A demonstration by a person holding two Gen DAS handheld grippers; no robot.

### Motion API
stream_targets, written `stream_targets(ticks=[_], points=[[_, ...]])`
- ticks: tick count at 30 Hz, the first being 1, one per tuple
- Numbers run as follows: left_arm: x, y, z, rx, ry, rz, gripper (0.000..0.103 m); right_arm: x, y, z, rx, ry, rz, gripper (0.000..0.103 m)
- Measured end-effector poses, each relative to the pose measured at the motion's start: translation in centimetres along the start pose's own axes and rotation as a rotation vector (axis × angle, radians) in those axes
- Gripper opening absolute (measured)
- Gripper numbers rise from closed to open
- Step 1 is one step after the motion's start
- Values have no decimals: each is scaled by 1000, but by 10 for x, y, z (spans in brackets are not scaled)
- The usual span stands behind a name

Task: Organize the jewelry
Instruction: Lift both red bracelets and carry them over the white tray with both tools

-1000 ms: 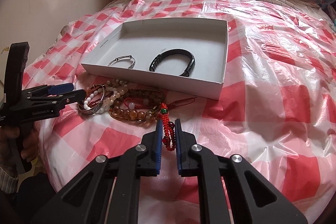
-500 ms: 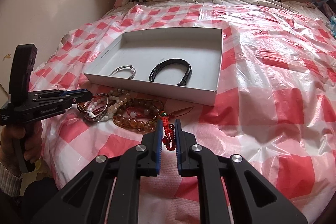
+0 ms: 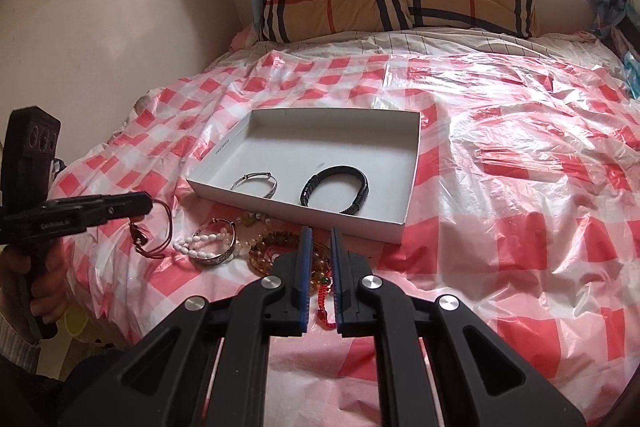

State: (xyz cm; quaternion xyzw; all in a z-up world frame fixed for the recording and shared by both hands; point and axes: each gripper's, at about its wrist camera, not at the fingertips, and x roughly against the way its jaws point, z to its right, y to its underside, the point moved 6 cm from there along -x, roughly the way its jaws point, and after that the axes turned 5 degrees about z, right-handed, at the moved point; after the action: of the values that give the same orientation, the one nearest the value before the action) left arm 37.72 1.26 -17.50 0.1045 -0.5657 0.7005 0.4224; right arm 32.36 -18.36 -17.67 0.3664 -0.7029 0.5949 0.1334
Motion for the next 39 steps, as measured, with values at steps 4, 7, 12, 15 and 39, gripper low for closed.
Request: stream_targets(ticks=[4,7,12,15,39], points=[[3,-3,8,-52,-38,12,15,-15,19,4,-9,34,-63,64],[-5,4,3,-47,-56,-14,15,-35,37,6,2,49,-131,64],[-13,13,-7,-40,-78,-39,15,-60,56,19,-12,84,-211,34],[-14,12,-11,-32,-81,-38,15,-47,47,26,-53,54,-178,10],[-12,12,42,9,-56,31,15,18,-5,-7,-30,10,19,9]])
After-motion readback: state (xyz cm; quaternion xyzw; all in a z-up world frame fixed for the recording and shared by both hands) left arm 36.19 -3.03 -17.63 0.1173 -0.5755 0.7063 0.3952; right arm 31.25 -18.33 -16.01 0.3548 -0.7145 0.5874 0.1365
